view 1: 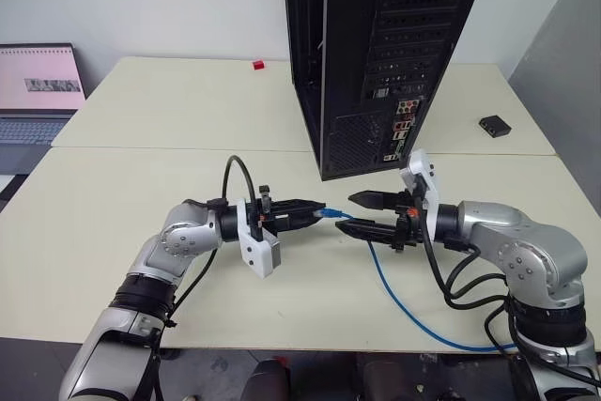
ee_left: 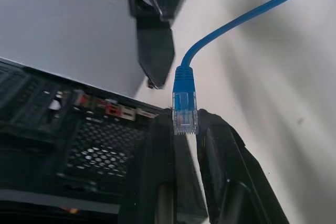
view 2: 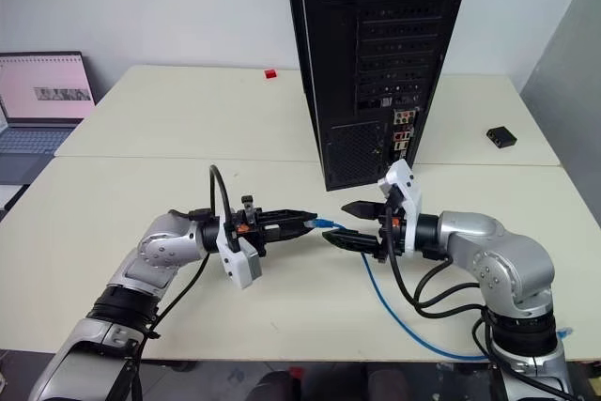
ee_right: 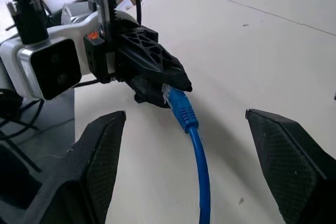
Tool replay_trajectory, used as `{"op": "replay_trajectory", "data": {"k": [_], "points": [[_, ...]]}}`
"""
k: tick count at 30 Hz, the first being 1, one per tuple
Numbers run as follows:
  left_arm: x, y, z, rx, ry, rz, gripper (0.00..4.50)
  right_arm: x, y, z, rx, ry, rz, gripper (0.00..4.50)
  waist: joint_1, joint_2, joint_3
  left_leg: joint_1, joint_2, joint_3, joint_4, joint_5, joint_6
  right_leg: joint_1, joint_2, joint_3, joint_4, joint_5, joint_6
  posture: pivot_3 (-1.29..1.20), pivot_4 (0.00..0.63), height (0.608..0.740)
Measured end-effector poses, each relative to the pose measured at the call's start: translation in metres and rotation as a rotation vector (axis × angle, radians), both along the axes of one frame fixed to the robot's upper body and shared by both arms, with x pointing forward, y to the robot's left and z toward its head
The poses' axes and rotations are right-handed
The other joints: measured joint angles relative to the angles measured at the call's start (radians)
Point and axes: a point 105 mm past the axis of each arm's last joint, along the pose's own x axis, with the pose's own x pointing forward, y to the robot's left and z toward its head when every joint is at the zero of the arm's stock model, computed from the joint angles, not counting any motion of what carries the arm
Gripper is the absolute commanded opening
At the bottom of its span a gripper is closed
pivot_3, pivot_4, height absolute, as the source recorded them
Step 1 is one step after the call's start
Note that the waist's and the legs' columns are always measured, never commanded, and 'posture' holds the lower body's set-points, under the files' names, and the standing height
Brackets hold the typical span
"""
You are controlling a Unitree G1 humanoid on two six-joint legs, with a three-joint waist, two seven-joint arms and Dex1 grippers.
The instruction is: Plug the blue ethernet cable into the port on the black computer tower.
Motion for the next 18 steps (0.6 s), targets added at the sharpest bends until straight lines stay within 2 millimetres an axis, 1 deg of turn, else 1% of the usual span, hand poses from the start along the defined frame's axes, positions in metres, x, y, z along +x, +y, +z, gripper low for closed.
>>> {"op": "replay_trajectory", "data": {"k": [5,11,12,14,18], "points": [[0.0007,0.0011,0.0020,-0.014,-0.028,0.010,0.29,0.0005,0.0050,-0.0005,0.046,0.062,0.029,3.87,-0.001,0.000,0.000,0.000,0.000,0.000,0.000,0.000,0.000,0.000,0.000,0.000,0.000,0.000,0.000,0.00,0.150,0.740],[0.0024,0.0037,0.0045,-0.025,-0.044,0.026,0.29,0.0047,0.0081,-0.0008,0.079,0.094,0.027,3.87,-0.001,0.000,0.000,0.000,0.000,0.000,0.000,0.000,0.000,0.000,0.000,0.000,0.000,0.000,0.000,0.00,0.150,0.740],[0.0025,0.0039,0.0046,-0.025,-0.045,0.027,0.29,0.0049,0.0086,-0.0007,0.083,0.096,0.025,3.50,-0.001,0.000,0.000,0.000,0.000,0.000,0.000,0.000,0.000,0.000,0.000,0.000,0.000,0.000,0.000,0.00,0.150,0.740],[0.0027,0.0041,0.0052,-0.029,-0.048,0.030,0.29,0.0054,0.0098,-0.0001,0.091,0.100,0.027,3.25,-0.001,0.000,0.000,0.000,0.000,0.000,0.000,0.000,0.000,0.000,0.000,0.000,0.000,0.000,0.000,0.00,0.150,0.740],[0.0034,0.0031,0.0053,-0.023,-0.057,0.031,0.29,0.0070,0.0101,0.0002,0.095,0.101,0.021,2.33,-0.001,0.000,0.000,0.000,0.000,0.000,0.000,0.000,0.000,0.000,0.000,-0.001,0.000,0.000,0.000,0.00,0.150,0.740]]}}
